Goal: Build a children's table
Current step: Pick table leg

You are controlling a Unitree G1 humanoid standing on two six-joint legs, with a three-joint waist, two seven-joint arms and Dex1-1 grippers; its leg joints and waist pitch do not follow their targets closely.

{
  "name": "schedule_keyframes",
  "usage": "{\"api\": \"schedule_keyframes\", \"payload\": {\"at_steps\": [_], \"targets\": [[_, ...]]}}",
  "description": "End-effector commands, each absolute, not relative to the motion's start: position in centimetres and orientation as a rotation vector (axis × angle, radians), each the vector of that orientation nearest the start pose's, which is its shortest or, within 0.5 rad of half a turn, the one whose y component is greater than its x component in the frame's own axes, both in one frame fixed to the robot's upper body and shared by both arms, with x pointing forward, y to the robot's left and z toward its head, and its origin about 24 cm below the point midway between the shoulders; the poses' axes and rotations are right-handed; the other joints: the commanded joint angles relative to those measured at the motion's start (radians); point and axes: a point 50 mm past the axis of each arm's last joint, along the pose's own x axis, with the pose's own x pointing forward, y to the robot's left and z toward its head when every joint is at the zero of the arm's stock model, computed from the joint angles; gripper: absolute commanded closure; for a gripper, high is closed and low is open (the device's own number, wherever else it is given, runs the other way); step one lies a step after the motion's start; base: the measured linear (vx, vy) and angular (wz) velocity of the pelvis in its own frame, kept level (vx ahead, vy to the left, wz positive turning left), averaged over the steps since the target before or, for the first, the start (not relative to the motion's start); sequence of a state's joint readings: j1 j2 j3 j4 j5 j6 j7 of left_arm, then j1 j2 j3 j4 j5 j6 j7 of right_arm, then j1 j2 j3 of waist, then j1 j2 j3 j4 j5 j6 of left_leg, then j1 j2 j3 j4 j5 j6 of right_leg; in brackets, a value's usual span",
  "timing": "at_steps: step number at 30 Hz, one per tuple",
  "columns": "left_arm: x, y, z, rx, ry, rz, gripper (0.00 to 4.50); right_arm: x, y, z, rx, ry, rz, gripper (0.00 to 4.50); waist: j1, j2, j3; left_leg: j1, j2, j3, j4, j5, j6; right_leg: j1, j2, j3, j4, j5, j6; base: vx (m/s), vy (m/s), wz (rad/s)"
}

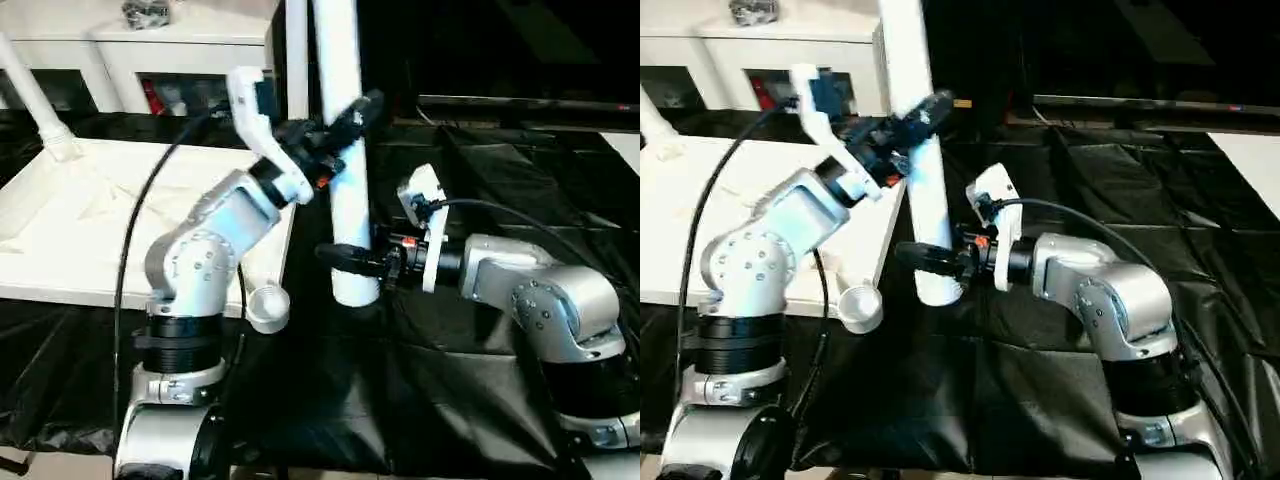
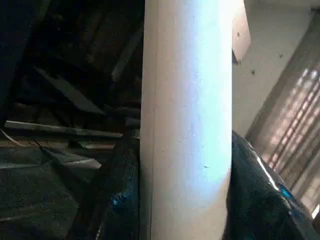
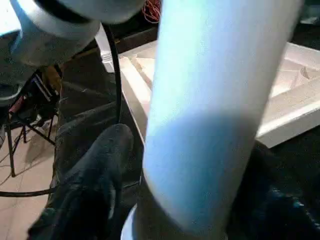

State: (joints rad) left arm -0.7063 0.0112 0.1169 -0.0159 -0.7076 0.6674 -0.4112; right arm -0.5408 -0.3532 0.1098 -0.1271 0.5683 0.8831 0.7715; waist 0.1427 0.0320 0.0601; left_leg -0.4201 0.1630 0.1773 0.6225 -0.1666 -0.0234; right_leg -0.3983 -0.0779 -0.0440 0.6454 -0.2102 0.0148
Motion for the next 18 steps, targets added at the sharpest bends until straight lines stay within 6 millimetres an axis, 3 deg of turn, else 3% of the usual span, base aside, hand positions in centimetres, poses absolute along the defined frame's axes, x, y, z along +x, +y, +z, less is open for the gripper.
{"api": "schedule_keyframes", "payload": {"at_steps": [1, 18], "targets": [[32.00, 6.67, 21.37, -0.494, -0.145, -0.954, 2.70, 29.43, -10.05, 14.87, 0.120, 0.298, 1.153, 1.39, -0.002, -0.010, -0.076, 0.034, 0.058, -0.027, -0.079, -0.180, -0.037, 0.040, -0.069, 0.041, -0.084, -0.142, -0.175, 0.000, 0.000, 0.00], [31.41, 6.02, 21.43, -0.393, -0.161, -1.015, 2.70, 29.92, -9.77, 14.06, 0.139, 0.383, 1.117, 1.39, -0.003, -0.010, -0.077, 0.035, 0.059, -0.026, -0.079, -0.180, -0.045, 0.040, -0.071, 0.041, -0.082, -0.136, -0.186, 0.000, 0.000, 0.00]]}}
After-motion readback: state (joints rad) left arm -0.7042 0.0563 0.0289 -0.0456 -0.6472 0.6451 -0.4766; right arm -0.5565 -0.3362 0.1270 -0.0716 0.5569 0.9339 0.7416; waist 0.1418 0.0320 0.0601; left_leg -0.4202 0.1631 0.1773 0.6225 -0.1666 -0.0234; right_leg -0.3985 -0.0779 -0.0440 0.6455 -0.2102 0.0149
